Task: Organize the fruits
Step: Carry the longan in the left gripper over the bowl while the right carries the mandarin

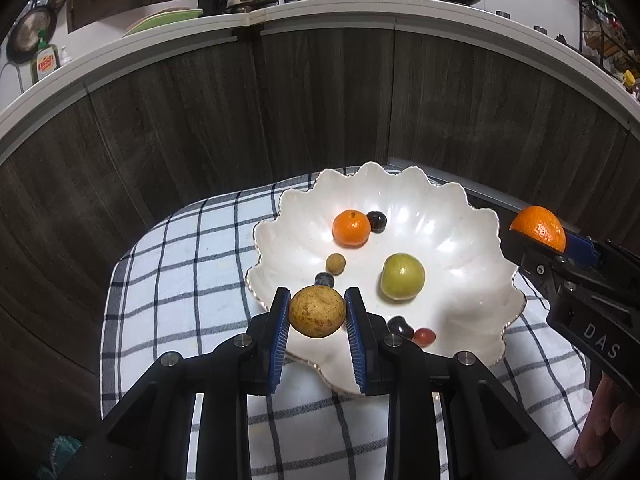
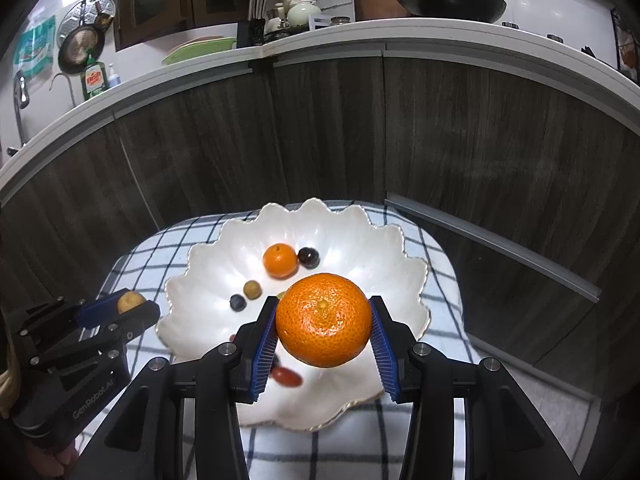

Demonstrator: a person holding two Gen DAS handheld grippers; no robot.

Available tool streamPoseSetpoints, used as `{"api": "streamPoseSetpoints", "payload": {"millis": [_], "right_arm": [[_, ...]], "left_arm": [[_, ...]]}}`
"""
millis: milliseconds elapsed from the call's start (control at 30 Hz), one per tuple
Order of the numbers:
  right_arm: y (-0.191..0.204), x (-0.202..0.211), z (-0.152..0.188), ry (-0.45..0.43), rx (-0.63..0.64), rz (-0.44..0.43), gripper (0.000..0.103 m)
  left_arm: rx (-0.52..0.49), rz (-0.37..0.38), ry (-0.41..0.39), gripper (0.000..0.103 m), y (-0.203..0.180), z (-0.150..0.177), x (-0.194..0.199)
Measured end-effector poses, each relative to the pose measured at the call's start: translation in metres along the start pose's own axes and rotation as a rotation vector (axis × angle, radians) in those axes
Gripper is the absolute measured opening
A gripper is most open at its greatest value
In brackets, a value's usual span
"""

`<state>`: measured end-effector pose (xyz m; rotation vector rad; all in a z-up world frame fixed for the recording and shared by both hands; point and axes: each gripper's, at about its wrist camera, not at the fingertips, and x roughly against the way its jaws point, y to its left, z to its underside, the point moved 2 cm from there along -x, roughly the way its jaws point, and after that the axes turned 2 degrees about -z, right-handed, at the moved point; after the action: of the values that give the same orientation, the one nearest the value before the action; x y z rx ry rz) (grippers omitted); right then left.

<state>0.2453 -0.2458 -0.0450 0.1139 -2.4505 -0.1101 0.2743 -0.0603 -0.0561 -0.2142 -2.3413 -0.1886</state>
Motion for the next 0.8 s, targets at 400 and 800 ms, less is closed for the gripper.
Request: {"api": "streamPoseSetpoints", "payload": {"millis": [400, 800], "right_arm": [[-0.017, -0.022, -0.017, 0.023, -0.002, 0.009, 0.045], [-0.030, -0.044, -0.028, 0.036, -0.006, 0.025, 0.045]], "left_arm": [[0.006, -0.013, 0.018, 0.028, -0.008, -0.019, -0.022], [0.021, -0.018, 0.045, 0.028, -0.011, -0.030, -0.050]]}}
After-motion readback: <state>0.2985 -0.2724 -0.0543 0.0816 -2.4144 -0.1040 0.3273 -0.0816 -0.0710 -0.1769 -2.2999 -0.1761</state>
